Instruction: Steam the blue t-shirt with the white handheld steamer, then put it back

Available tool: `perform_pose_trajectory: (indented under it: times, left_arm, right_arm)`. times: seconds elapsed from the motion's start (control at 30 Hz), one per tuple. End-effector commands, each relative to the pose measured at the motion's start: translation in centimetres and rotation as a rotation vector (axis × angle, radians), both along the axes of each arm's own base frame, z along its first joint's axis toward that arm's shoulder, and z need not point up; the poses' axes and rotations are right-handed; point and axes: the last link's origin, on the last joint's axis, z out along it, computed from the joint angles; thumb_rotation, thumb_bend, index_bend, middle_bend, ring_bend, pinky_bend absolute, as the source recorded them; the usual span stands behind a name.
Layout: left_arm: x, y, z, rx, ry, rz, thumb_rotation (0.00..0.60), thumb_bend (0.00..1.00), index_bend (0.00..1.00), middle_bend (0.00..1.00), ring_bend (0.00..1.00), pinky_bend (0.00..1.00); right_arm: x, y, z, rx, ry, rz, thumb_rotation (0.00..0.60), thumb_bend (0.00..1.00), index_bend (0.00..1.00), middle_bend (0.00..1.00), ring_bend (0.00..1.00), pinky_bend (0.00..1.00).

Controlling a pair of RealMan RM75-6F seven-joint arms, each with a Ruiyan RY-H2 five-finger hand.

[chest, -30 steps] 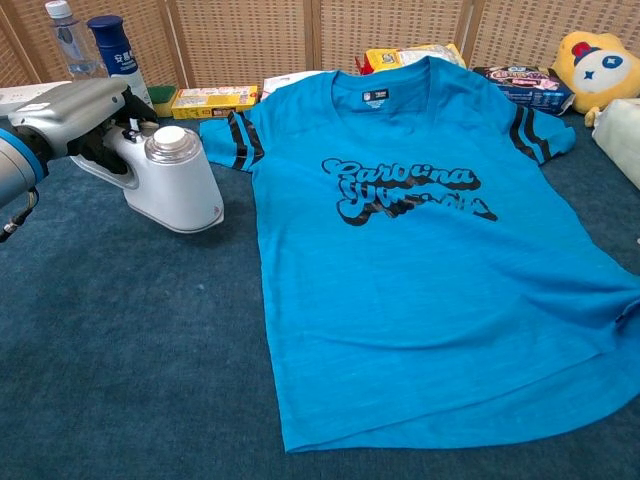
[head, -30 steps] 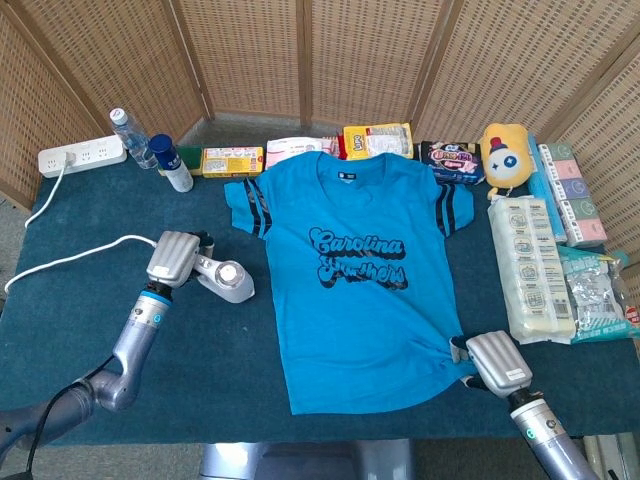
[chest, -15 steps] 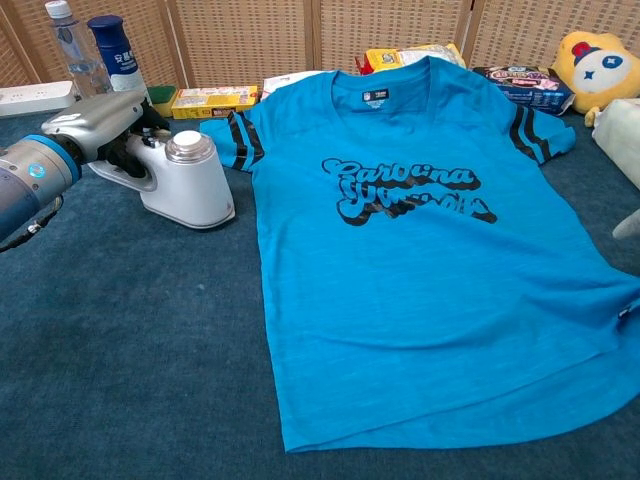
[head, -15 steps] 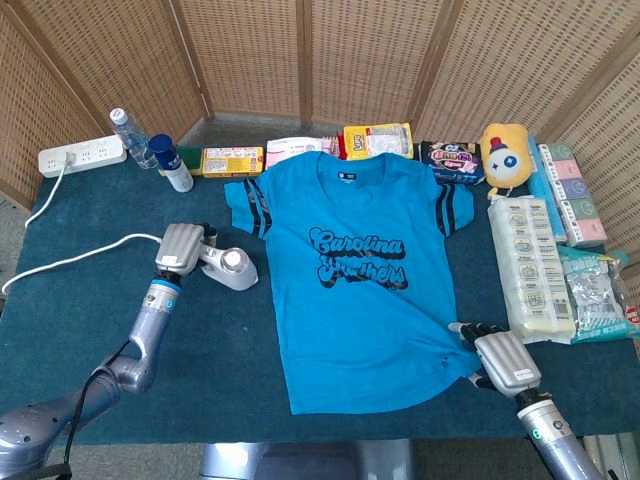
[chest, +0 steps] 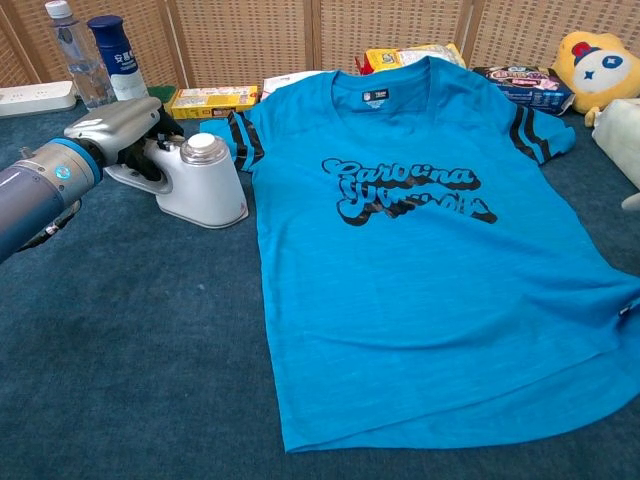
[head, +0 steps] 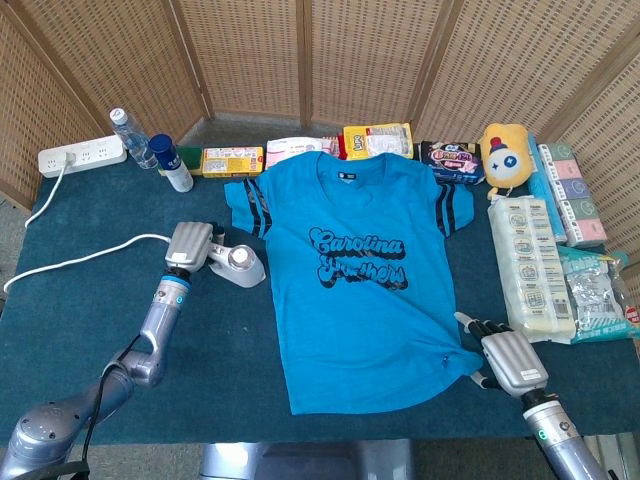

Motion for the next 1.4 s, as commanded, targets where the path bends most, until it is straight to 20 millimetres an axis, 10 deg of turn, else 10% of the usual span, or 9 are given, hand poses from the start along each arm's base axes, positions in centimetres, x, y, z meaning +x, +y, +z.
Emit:
perform_pose_trajectory:
  times: [0.03,0.3,0.77,1.4]
  left_arm:
    - [-0.1,-0.1,0.0,-0.003,-0.004,-0.003,0.600,0.29,0.70,0.68,0.58,0.72]
    - [-0.5,-0.4,0.2,-0.022,0.012,0.002,0.600,0.25,0.39,0.45,0.36,0.50]
    - [0.0,0.0,0.6,-0.005,0.014,-0.014,0.600,0.23,0.13,0.21,0.13,0.27]
    - [-0.4,-0.3,1.1,-0.008,0.049,-0.008,0.600,0.21,0.00,0.06,0.00,0.16]
  right_arm:
    - [0.1,0.0,0.1,-0.004,0.000,0.002,0.600,0.31,0.10,0.30,0.30,0.36]
    - [0.3,-0.1,0.1,-0.007,-0.006,0.007,0.600,0.31,0.10,0.30,0.30,0.36]
    - [0.4,-0.2,0.3,-0.014,-0.006,0.005,0.600,0.31,0.10,0.30,0.31,0.36]
    - [0.4,-0.4,0.2,-0.024,-0.015,0.008,0.600,0.31,0.10,0.30,0.31,0.36]
